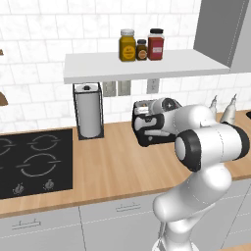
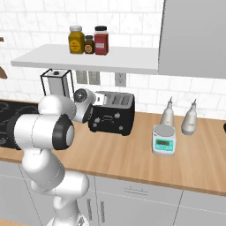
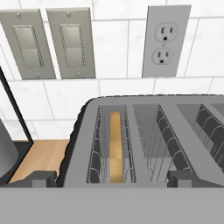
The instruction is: Start the toaster. Once the lever pops up, take the bread to the plate on the dining counter.
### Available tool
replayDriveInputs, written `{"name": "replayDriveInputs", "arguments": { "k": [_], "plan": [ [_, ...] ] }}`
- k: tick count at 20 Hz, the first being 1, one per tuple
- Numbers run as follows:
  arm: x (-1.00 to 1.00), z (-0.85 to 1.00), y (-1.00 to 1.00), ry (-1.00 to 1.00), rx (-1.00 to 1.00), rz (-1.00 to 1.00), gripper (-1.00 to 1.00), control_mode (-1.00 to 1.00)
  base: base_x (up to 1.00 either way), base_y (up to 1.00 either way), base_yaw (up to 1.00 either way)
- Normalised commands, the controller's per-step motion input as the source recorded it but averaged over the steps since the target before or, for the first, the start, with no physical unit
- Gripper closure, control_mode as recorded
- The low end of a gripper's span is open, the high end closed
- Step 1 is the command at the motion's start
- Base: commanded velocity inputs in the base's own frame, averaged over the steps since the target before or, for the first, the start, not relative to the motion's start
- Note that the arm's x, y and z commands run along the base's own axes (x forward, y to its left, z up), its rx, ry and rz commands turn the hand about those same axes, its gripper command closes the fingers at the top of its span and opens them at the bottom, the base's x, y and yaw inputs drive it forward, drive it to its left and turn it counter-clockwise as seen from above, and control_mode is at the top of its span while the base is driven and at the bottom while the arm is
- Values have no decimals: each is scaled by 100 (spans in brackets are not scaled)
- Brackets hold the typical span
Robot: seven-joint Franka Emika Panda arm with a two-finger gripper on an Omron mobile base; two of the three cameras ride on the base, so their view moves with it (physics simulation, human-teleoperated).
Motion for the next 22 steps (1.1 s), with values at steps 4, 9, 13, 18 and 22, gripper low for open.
{"name": "replayDriveInputs", "arguments": {
  "k": [4, 9, 13, 18, 22],
  "plan": [
    [0, 0, 0, 0, 0, 0, -100, -100, 0, 0, 0],
    [0, 0, 0, 0, 0, 0, -100, -100, 0, 0, 0],
    [0, 0, 0, 0, 0, 0, -100, -100, 0, 0, 0],
    [0, 0, 0, 0, 0, 0, -100, -100, 0, 0, 0],
    [0, 0, 0, 0, 0, 0, -100, -100, 0, 0, 0]
  ]
}}
